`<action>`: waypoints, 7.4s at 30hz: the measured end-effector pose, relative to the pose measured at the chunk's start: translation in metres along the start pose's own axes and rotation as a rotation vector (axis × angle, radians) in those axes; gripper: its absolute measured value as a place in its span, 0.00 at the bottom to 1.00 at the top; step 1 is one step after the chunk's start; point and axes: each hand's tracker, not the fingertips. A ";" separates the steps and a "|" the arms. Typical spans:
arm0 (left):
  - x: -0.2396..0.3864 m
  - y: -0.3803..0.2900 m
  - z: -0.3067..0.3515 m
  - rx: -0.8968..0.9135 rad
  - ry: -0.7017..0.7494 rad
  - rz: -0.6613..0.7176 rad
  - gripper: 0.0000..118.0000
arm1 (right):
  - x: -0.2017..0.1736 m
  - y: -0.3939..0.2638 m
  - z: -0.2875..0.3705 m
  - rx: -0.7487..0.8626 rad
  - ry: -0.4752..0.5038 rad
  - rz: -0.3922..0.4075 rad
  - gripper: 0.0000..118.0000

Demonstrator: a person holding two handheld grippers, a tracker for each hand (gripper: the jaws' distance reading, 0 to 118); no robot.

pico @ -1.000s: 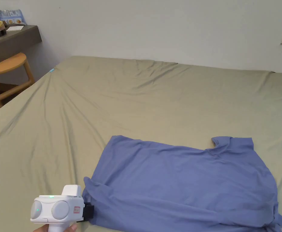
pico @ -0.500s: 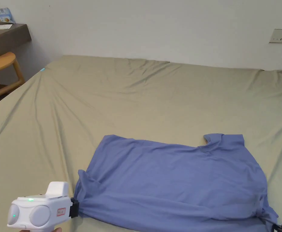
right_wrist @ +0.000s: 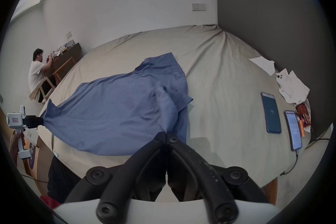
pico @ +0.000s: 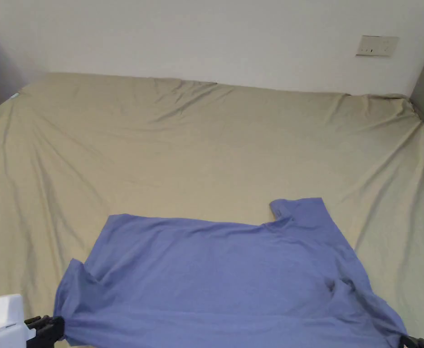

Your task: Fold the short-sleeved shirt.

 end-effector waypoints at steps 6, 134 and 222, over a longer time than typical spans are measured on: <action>-0.022 -0.050 0.009 -0.069 -0.004 0.083 0.03 | 0.022 -0.053 0.013 -0.091 -0.050 -0.030 0.00; -0.040 -0.021 0.006 0.028 -0.144 -0.071 0.04 | 0.040 -0.030 -0.002 -0.196 0.156 0.018 0.00; -0.055 -0.009 -0.102 -0.382 -0.412 0.285 0.11 | -0.099 0.000 0.111 0.477 0.051 0.077 0.00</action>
